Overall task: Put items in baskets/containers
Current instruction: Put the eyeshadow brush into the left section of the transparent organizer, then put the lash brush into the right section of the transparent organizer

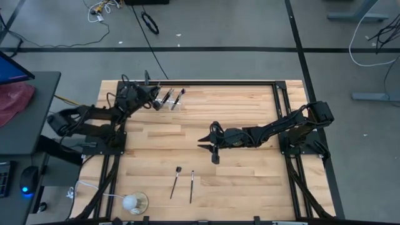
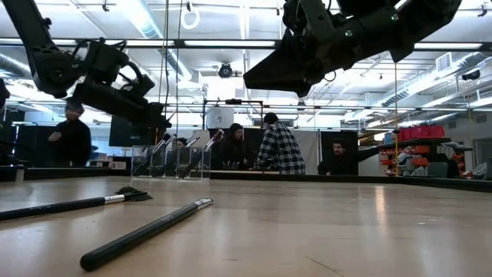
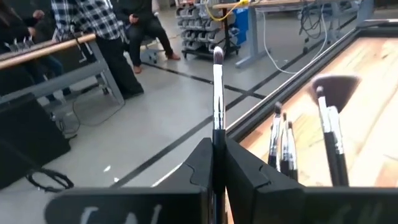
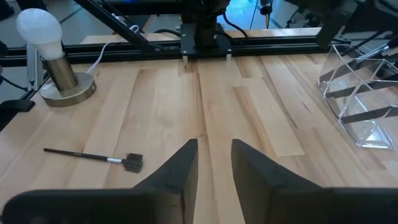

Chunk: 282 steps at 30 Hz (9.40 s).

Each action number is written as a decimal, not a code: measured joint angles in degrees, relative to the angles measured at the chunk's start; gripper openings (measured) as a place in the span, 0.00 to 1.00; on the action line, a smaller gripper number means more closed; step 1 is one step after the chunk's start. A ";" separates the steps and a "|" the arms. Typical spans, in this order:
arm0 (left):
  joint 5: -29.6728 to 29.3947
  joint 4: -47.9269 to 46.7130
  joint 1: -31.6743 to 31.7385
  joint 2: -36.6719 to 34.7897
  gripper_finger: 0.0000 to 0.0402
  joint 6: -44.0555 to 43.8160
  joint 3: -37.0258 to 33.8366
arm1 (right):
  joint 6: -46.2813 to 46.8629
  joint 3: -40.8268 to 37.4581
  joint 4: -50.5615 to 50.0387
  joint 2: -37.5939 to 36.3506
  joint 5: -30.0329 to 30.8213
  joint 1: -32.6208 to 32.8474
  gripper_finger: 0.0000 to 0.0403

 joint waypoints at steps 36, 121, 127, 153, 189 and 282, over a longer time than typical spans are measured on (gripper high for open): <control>-8.52 -25.82 -11.41 -17.71 0.39 4.22 5.29 | 0.24 0.02 0.00 0.00 -1.44 0.24 0.24; -29.76 -46.25 -72.30 33.10 0.03 -43.07 28.18 | 1.25 0.02 -2.64 0.02 -1.49 0.26 0.24; -29.27 -38.29 -72.66 32.51 0.12 -43.54 24.18 | 1.46 0.02 -2.82 0.02 -1.49 0.25 0.24; -30.96 -14.50 -79.82 27.30 0.42 -43.55 6.32 | 3.55 0.02 -2.54 0.02 -1.46 0.26 0.24; -32.50 5.04 -76.61 30.93 0.03 -32.36 6.41 | 2.86 0.02 -6.73 0.02 -1.46 0.24 0.24; -46.41 -50.57 -73.21 17.32 0.66 -53.58 18.44 | -6.24 17.79 -17.55 -2.51 -0.55 -15.91 0.01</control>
